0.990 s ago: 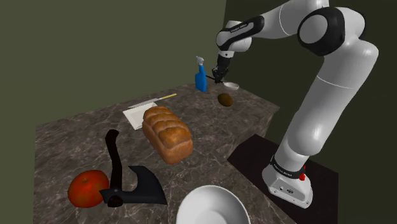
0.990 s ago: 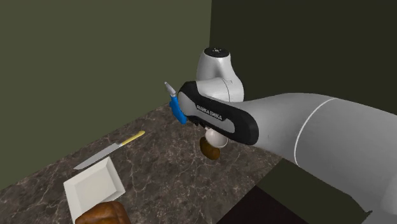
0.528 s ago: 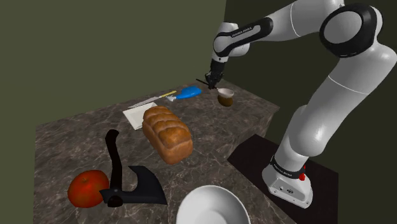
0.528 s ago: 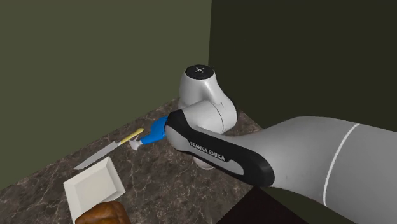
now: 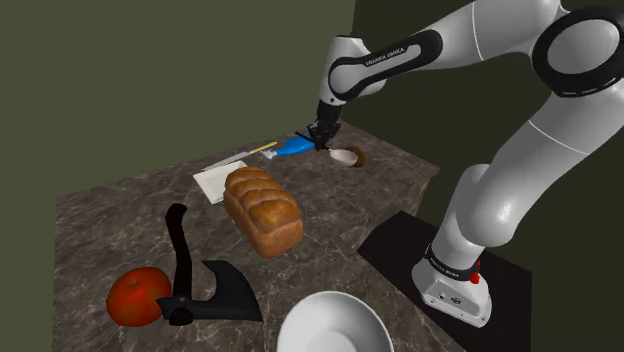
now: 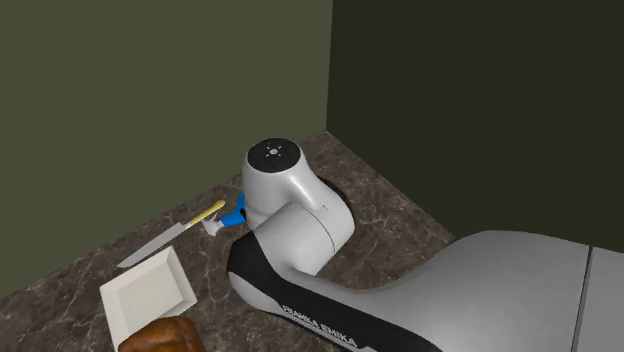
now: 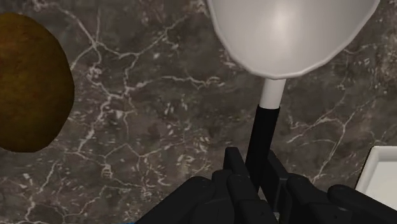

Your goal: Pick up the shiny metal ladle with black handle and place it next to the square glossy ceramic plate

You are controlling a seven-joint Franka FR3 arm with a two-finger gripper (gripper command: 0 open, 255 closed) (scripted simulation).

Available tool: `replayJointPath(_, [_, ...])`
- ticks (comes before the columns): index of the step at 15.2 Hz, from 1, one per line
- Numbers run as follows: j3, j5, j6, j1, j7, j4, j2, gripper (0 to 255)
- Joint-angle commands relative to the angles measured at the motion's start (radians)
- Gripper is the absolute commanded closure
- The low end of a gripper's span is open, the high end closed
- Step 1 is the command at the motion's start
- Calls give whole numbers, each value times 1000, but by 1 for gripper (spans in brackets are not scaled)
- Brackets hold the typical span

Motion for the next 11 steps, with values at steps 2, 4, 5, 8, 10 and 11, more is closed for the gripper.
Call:
replayJointPath(2, [56, -2, 13, 29, 87, -40, -30, 255])
replayJointPath(4, [92, 0, 16, 48, 141, -51, -39, 255])
replayJointPath(5, [110, 2, 18, 58, 168, -54, -42, 255])
replayJointPath(8, [165, 8, 22, 88, 247, -58, -44, 255])
replayJointPath(10, [201, 12, 24, 108, 300, -54, -40, 255])
replayJointPath(11, [205, 13, 24, 110, 305, -54, -39, 255])
